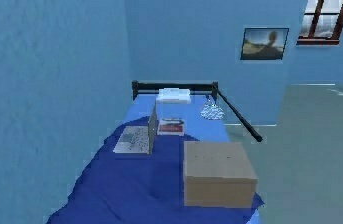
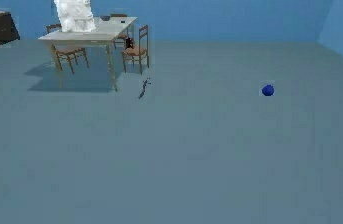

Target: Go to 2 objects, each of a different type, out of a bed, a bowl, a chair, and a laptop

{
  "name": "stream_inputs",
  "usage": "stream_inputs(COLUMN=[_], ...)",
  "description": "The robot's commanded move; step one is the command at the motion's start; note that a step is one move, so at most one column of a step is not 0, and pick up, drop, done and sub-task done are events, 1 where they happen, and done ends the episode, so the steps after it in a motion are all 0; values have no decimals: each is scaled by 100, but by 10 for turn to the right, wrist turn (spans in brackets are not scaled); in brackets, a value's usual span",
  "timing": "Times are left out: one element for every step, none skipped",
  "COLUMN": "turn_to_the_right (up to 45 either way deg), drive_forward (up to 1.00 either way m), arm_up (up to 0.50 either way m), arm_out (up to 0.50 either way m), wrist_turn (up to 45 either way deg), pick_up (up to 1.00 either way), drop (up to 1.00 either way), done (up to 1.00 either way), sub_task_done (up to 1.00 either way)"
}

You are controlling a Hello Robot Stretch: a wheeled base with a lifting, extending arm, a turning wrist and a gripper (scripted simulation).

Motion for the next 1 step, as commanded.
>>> stream_inputs(turn_to_the_right=[-90], drive_forward=[0], arm_up=[0], arm_out=[0], wrist_turn=[0], pick_up=[0], drop=[0], done=[0], sub_task_done=[0])
